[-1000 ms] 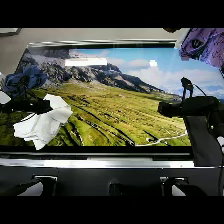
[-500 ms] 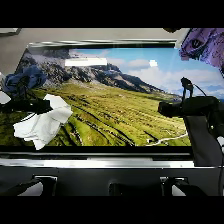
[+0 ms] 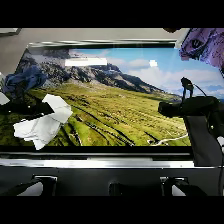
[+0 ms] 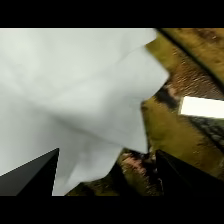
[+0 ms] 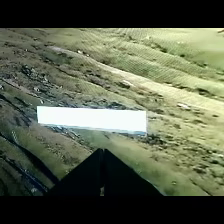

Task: Fold the clothes and pants, and hang the long-sleeved shirts on hangers.

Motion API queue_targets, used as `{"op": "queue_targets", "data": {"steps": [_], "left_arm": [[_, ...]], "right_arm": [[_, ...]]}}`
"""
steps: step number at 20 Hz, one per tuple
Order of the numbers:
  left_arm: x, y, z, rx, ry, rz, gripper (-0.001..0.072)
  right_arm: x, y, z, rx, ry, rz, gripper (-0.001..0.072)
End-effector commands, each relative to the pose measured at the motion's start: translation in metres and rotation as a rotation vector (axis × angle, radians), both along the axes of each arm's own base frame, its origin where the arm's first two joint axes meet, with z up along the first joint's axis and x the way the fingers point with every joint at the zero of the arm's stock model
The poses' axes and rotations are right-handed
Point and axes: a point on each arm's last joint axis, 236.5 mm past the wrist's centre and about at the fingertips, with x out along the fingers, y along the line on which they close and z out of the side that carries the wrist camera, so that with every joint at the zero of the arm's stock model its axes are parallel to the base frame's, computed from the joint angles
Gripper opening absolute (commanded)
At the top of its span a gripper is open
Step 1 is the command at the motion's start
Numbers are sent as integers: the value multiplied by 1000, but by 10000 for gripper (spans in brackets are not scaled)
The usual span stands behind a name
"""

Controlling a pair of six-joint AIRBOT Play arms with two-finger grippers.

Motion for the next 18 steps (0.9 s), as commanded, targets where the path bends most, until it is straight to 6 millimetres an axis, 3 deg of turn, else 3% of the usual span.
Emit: {"op": "queue_targets", "data": {"steps": [1, 5, 11, 12, 13, 14, 16, 18], "left_arm": [[-39, 43, -24, 126, 163, 69, 720], [-35, 54, -50, 144, 122, 124, 720], [-8, 57, -84, 162, 24, 144, 720], [-4, 51, -87, 144, 18, 147, 611], [0, 39, -86, 100, 13, 159, 154], [4, 24, -82, 49, 0, 163, 13], [18, -16, -65, -48, -35, 128, 15], [36, -75, -36, -124, -111, -15, 15]], "right_arm": [[-1, 0, 0, -2, 1, 1, 31], [0, 0, 0, -2, 1, 0, 31], [0, 0, 0, -2, 1, 0, 31], [0, -1, 0, -2, -2, -1, 31], [1, -1, 0, -3, -5, -2, 31], [1, -1, 0, -3, -5, -3, 31], [0, -1, 0, -6, -3, 0, 32], [-1, -3, 2, -15, -7, 3, 32]]}}
